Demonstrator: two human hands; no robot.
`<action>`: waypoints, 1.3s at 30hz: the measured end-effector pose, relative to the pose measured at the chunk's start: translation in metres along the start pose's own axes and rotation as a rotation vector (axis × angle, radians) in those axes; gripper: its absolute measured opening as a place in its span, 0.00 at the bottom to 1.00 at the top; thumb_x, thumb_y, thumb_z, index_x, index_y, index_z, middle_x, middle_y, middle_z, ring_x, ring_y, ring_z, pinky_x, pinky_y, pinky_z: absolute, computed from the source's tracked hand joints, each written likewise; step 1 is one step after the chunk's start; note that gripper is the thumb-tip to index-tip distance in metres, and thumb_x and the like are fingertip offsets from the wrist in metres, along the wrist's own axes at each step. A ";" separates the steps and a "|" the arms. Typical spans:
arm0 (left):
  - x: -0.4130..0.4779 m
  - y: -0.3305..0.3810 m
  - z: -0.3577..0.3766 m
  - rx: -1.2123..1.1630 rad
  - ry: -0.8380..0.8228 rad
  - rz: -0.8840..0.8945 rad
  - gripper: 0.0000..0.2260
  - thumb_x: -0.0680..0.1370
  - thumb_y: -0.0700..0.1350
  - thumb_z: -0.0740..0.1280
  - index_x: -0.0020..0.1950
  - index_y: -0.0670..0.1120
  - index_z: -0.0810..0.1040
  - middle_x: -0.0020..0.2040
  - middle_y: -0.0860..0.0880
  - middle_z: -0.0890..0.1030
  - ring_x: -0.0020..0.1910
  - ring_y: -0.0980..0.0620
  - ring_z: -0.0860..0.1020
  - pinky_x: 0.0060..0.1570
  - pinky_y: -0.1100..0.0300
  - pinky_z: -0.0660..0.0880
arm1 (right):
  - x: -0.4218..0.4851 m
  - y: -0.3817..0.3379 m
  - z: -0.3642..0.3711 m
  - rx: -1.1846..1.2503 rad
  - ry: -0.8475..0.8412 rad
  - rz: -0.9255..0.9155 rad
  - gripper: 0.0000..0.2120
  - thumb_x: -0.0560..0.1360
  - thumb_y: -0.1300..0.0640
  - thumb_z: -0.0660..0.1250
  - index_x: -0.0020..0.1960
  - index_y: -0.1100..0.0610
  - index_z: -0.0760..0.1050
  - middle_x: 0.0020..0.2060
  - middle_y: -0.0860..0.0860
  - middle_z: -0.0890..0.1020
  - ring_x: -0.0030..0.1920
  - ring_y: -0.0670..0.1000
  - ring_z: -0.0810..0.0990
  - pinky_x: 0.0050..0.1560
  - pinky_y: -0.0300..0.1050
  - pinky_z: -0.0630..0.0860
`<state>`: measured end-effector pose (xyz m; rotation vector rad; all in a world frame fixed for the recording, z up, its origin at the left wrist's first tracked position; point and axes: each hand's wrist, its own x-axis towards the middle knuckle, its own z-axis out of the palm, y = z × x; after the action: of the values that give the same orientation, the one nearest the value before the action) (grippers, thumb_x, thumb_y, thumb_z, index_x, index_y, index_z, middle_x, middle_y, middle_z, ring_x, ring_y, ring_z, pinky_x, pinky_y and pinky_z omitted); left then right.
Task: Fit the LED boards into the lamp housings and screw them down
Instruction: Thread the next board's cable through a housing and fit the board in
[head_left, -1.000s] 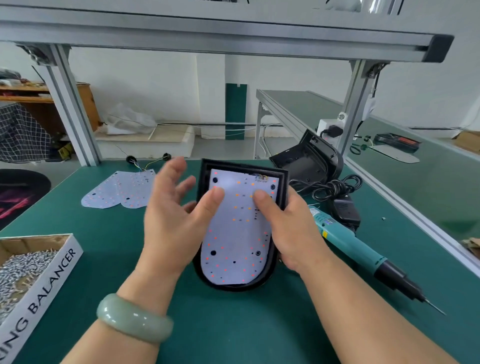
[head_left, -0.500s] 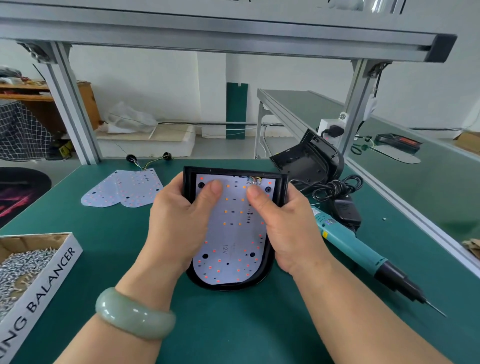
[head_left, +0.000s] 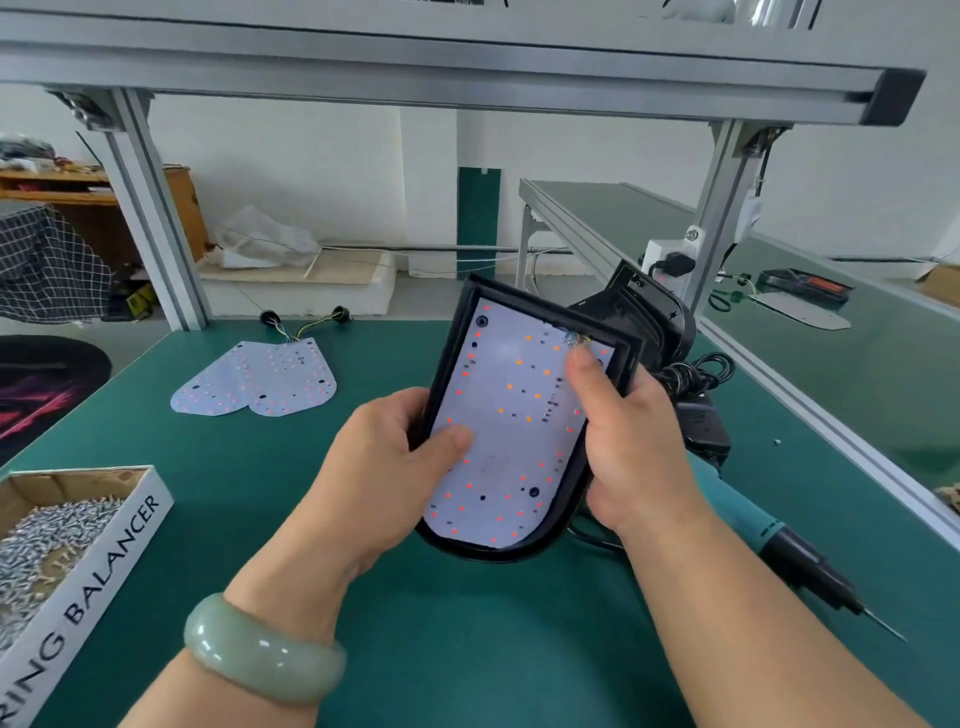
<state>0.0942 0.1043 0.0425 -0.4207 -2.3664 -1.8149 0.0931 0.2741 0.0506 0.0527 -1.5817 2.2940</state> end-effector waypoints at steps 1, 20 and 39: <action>0.000 -0.001 0.002 0.042 0.060 0.020 0.03 0.75 0.42 0.69 0.43 0.50 0.80 0.38 0.57 0.83 0.32 0.62 0.79 0.34 0.70 0.74 | -0.001 0.000 -0.001 0.024 -0.020 0.028 0.04 0.78 0.56 0.65 0.49 0.55 0.78 0.45 0.52 0.86 0.48 0.53 0.85 0.48 0.53 0.82; 0.005 0.024 0.010 -0.076 0.367 0.154 0.08 0.72 0.53 0.72 0.37 0.66 0.78 0.32 0.66 0.80 0.30 0.65 0.76 0.28 0.71 0.72 | -0.015 -0.002 0.009 -0.127 -0.188 -0.171 0.06 0.73 0.53 0.67 0.43 0.43 0.81 0.42 0.48 0.85 0.44 0.49 0.83 0.47 0.46 0.81; -0.027 0.037 0.038 0.263 0.222 0.380 0.36 0.69 0.66 0.61 0.68 0.43 0.70 0.63 0.53 0.73 0.63 0.60 0.71 0.61 0.68 0.68 | -0.028 0.007 0.022 -0.035 -0.282 -0.209 0.18 0.67 0.54 0.72 0.55 0.46 0.76 0.47 0.44 0.84 0.50 0.45 0.81 0.52 0.44 0.78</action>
<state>0.1335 0.1458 0.0596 -0.5574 -2.1535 -1.2949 0.1136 0.2442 0.0460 0.5287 -1.6586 2.1674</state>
